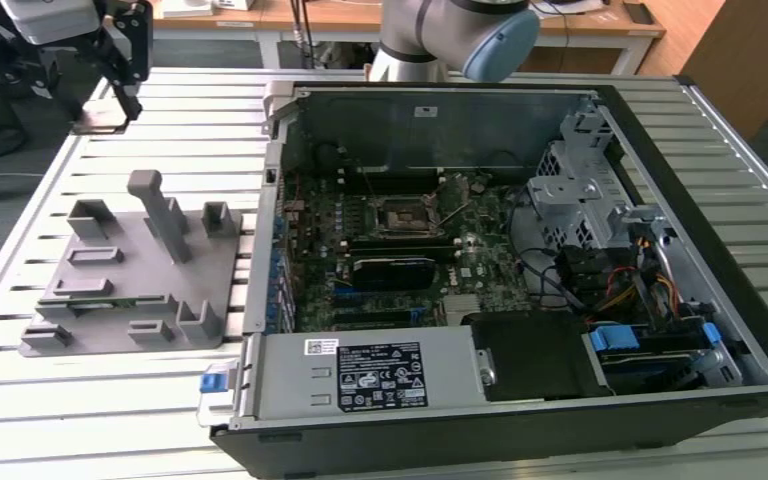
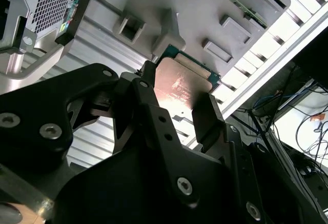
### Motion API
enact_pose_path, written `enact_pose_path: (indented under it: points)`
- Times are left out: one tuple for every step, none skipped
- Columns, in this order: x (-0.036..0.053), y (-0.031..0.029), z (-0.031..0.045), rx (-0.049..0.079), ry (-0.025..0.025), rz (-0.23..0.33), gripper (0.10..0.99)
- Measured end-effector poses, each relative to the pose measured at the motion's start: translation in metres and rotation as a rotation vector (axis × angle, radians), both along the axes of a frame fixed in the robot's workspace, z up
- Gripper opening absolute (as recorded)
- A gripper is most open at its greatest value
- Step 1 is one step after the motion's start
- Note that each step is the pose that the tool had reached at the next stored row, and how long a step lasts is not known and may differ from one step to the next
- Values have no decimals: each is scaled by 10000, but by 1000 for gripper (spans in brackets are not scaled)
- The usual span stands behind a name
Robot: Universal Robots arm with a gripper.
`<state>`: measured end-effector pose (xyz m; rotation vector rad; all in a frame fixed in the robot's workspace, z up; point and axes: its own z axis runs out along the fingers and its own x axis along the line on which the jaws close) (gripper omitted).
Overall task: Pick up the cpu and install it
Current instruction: 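Pick up the cpu and move it towards the insertion slot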
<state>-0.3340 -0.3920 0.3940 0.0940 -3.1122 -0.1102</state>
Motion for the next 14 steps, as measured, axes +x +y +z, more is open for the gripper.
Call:
enact_pose_path:
  points:
    - [13,3,0,0,0,0,533]
    - [27,6,0,0,0,0,533]
    - [41,8,0,-1,0,0,533]
    - [56,12,0,-1,1,0,533]
    - [68,15,-1,0,0,-1,533]
    - [83,18,-1,0,-1,-1,533]
    - [96,21,-1,0,0,0,533]
    - [110,24,-1,0,0,0,533]
    - [123,27,-1,0,0,0,533]
    - [136,30,-2,0,0,0,533]
    - [149,33,-2,1,-1,0,533]
    - [161,37,-2,0,0,0,533]
    - [172,40,-2,0,0,0,533]
    - [183,44,-2,0,0,0,533]
